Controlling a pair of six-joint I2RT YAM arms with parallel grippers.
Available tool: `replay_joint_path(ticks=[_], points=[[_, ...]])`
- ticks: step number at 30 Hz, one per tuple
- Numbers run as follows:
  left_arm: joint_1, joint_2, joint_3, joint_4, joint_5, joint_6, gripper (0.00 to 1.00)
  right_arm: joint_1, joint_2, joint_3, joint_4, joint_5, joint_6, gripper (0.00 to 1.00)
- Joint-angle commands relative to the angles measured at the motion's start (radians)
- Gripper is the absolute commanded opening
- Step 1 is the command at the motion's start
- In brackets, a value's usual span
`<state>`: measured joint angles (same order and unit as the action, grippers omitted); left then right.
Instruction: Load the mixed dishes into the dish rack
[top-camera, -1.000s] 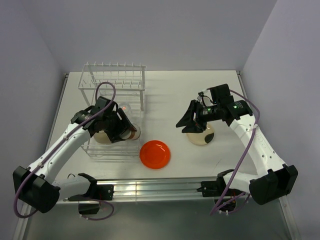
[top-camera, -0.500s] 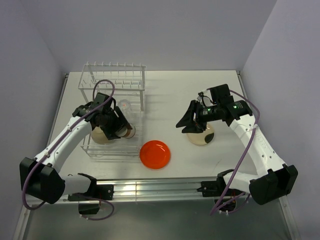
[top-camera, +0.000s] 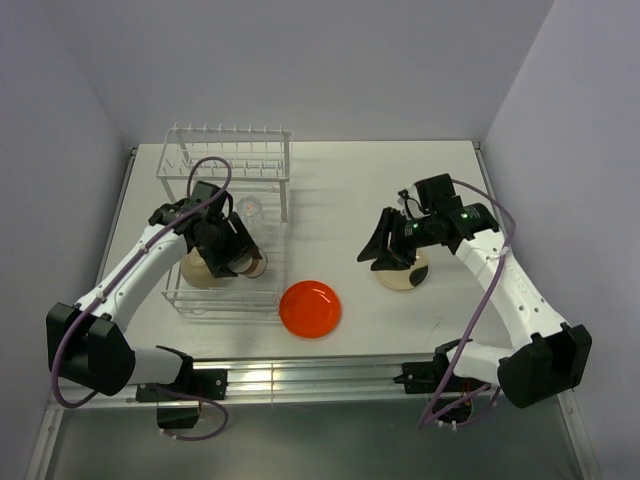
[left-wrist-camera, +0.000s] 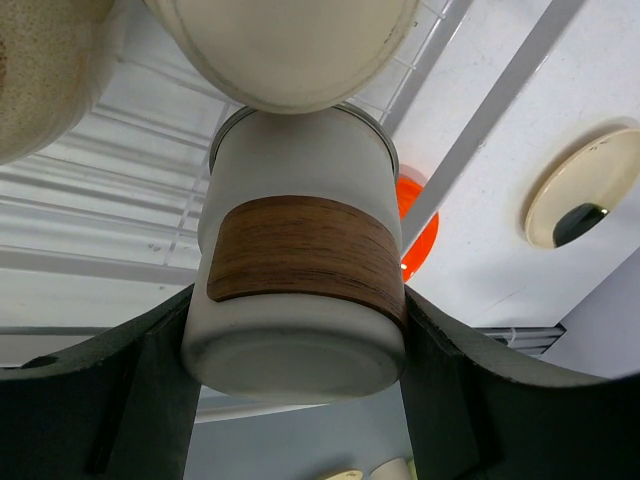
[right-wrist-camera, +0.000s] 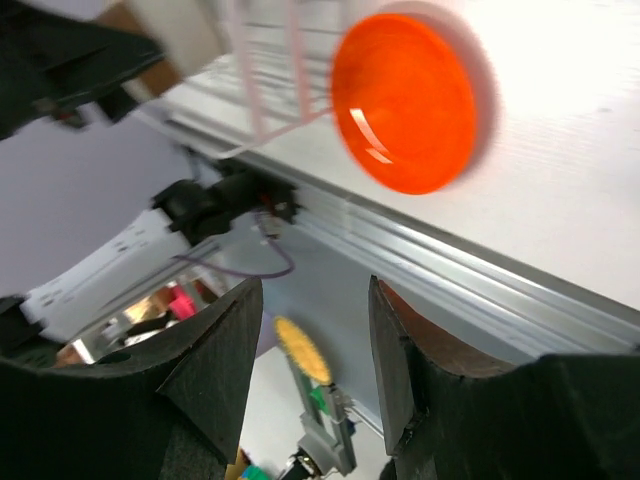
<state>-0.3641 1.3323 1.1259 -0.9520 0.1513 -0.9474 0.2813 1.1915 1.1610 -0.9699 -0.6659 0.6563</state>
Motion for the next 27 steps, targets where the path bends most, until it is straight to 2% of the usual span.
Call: replay_joint_path(ticks=[1, 5, 9, 18, 22, 23, 27], points=[[0.002, -0.012, -0.002, -0.017, -0.015, 0.024, 0.03, 0.001, 0.032, -0.047, 0.0, 0.112, -0.073, 0.54], [0.002, 0.001, -0.003, -0.037, -0.022, 0.033, 0.07, 0.041, 0.046, -0.11, 0.049, 0.192, -0.067, 0.54], [0.002, 0.016, -0.003, -0.042, -0.021, 0.038, 0.22, 0.078, 0.065, -0.153, 0.123, 0.181, -0.038, 0.54], [0.001, 0.07, -0.009, -0.047, -0.035, 0.078, 0.4, 0.22, 0.167, -0.247, 0.281, 0.169, -0.017, 0.53], [0.001, 0.079, -0.031, -0.024, -0.018, 0.076, 0.47, 0.243, 0.194, -0.314, 0.376, 0.149, 0.012, 0.53], [0.001, 0.08, -0.035, -0.019, -0.009, 0.076, 0.56, 0.243, 0.194, -0.325, 0.393, 0.149, 0.014, 0.52], [0.001, 0.085, -0.049, -0.008, 0.001, 0.081, 0.64, 0.245, 0.218, -0.371, 0.464, 0.147, 0.006, 0.52]])
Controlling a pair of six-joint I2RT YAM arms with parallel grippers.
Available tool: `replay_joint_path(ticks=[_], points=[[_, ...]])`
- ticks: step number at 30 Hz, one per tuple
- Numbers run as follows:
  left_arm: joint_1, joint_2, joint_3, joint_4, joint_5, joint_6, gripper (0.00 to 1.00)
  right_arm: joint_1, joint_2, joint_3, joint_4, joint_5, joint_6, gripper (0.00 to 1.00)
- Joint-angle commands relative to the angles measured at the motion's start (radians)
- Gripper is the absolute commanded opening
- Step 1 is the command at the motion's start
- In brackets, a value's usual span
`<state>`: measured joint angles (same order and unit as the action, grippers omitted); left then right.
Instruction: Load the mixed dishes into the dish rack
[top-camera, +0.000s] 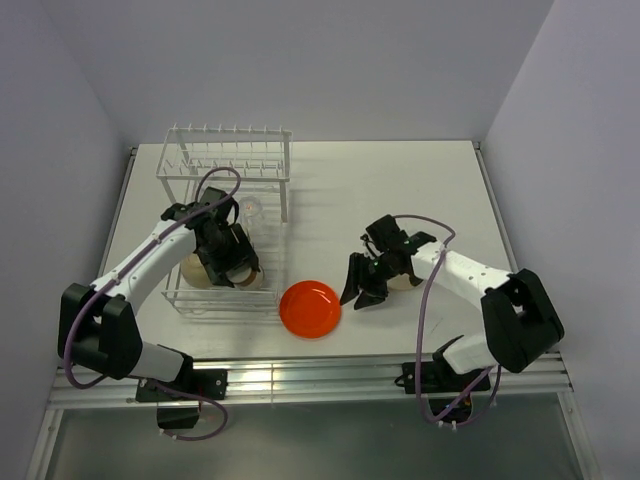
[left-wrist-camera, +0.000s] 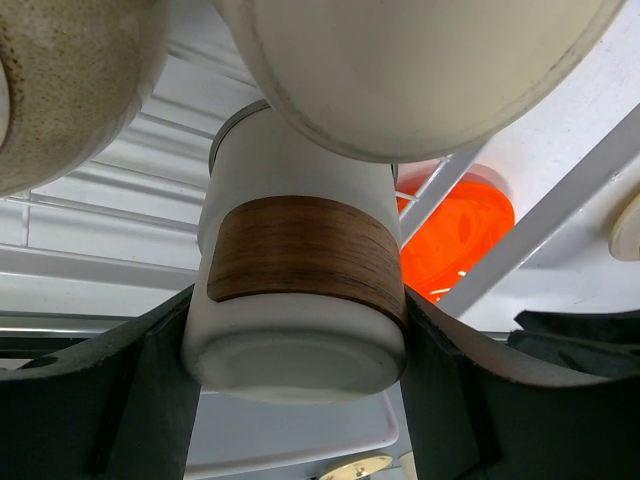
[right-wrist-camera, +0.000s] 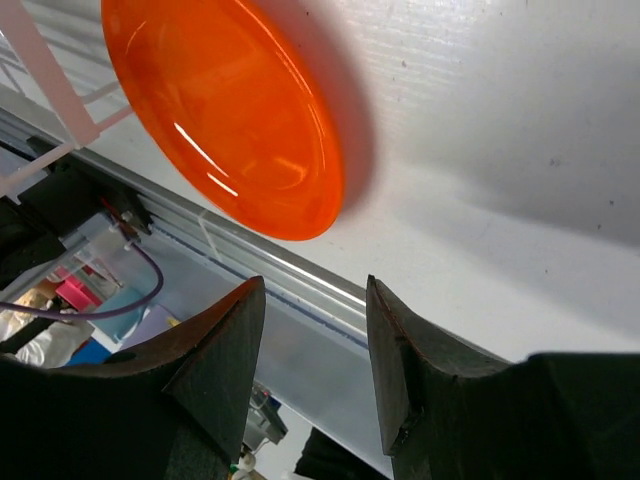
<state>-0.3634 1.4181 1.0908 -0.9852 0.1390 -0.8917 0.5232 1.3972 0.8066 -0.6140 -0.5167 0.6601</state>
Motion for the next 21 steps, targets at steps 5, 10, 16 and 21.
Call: replay_joint_path(ticks=[5, 10, 16, 21], points=[[0.0, 0.001, -0.015, 0.036, 0.019, 0.03, 0.78, 0.003, 0.071, -0.064, 0.164, -0.008, 0.006, 0.52], [0.0, -0.005, -0.016, 0.048, 0.037, 0.028, 0.89, 0.004, 0.117, -0.105, 0.252, -0.031, 0.013, 0.53], [0.0, -0.053, -0.028, 0.068, 0.059, 0.004, 0.99, 0.004, 0.151, -0.182, 0.434, -0.098, 0.071, 0.52], [0.0, -0.117, -0.022, 0.065, 0.073, -0.024, 0.99, 0.006, 0.169, -0.213, 0.539, -0.112, 0.105, 0.49]])
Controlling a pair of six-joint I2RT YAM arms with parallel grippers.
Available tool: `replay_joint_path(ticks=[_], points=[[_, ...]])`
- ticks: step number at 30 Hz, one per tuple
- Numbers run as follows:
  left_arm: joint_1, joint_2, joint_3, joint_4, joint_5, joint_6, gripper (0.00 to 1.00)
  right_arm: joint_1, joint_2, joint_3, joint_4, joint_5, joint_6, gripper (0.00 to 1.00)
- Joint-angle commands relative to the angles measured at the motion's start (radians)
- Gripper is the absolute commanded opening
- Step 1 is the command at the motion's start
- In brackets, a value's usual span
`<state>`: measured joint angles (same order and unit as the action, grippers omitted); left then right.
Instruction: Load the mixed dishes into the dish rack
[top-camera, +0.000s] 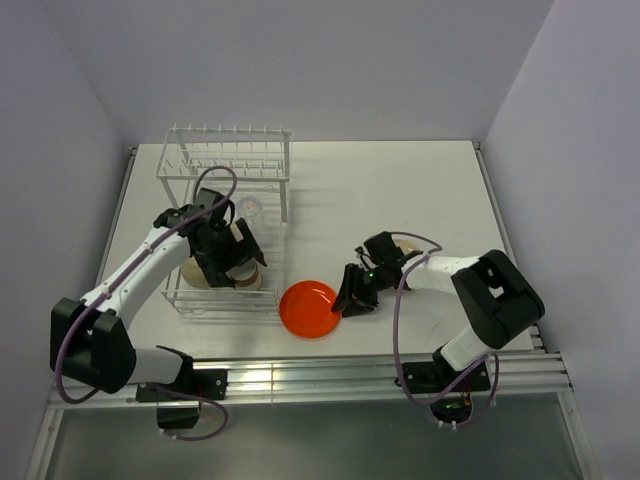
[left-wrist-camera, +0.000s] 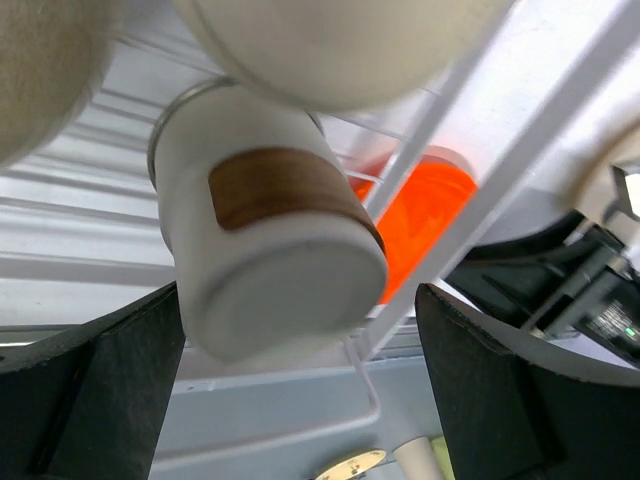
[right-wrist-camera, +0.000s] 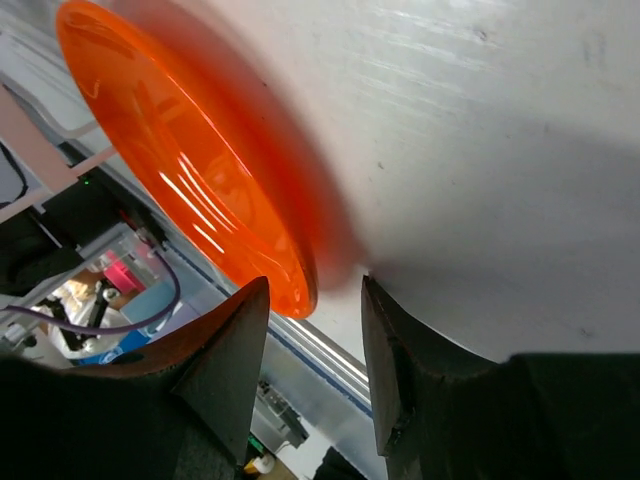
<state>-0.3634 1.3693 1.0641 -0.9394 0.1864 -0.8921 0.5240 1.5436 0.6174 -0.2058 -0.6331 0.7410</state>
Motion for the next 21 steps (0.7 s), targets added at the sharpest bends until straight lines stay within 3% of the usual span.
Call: replay_joint_path(ticks=[1, 8, 9, 14, 17, 21], points=[[0.001, -0.078, 0.005, 0.019, 0.03, -0.036, 0.99, 0.005, 0.03, -0.033, 0.143, 0.003, 0.029, 0.48], [0.0, -0.215, 0.025, 0.021, 0.09, -0.1, 0.99, 0.005, 0.065, -0.082, 0.258, -0.022, 0.089, 0.29], [0.0, -0.229, 0.03, 0.021, 0.1, -0.106, 0.99, 0.005, 0.066, -0.091, 0.287, -0.025, 0.103, 0.21], [0.0, -0.306, 0.088, 0.005, 0.123, -0.125, 0.99, 0.005, 0.033, -0.119, 0.301, -0.001, 0.109, 0.0], [0.0, -0.329, 0.119, 0.01, 0.142, -0.133, 0.96, 0.005, -0.017, -0.114, 0.269, 0.018, 0.084, 0.0], [0.0, -0.34, 0.131, 0.059, 0.194, -0.142, 0.94, 0.005, -0.147, -0.064, 0.053, 0.104, 0.02, 0.0]])
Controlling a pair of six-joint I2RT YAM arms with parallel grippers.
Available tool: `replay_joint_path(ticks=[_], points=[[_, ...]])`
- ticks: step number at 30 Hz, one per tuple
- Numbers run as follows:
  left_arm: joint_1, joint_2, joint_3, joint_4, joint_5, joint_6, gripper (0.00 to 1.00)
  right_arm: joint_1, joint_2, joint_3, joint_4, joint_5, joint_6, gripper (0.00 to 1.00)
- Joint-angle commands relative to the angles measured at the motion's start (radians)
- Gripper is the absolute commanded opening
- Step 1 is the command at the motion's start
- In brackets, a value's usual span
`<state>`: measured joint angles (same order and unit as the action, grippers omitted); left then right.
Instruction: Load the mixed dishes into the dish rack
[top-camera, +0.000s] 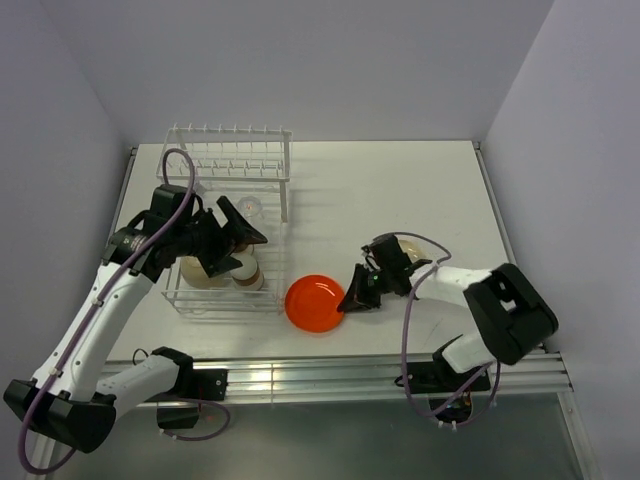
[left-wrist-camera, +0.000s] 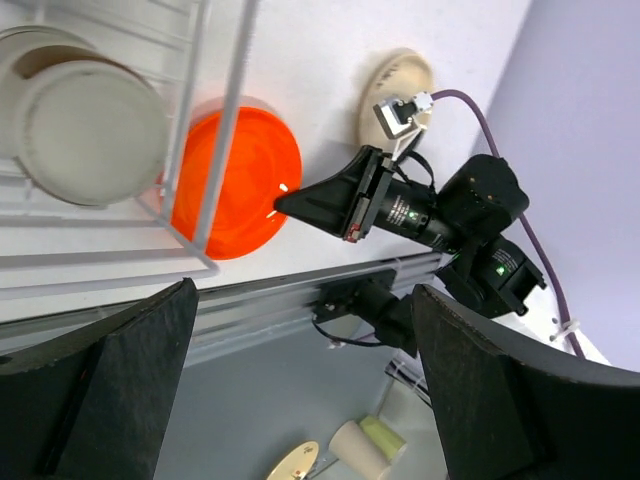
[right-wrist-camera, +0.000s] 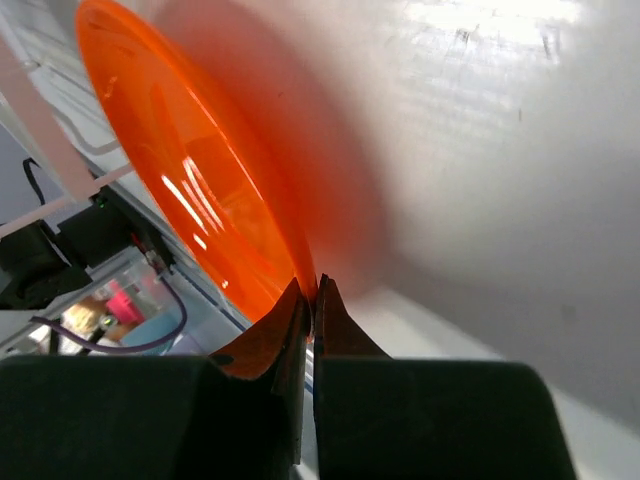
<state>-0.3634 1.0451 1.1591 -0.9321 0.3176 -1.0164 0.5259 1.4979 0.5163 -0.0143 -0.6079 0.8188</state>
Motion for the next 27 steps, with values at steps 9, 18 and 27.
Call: replay_joint_path(ticks=[9, 18, 27], points=[[-0.005, -0.002, -0.002, 0.208, 0.201, 0.004, 0.86, -0.024, -0.43, 0.324, -0.58, 0.258, -0.191, 0.0], [-0.039, 0.056, 0.071, 0.283, 0.255, 0.12, 0.85, -0.024, -0.438, 0.562, -0.711, 0.07, -0.176, 0.0], [-0.049, 0.058, 0.056, 0.374, 0.331, 0.142, 0.85, -0.024, -0.386, 0.646, -0.699, -0.056, -0.133, 0.0]])
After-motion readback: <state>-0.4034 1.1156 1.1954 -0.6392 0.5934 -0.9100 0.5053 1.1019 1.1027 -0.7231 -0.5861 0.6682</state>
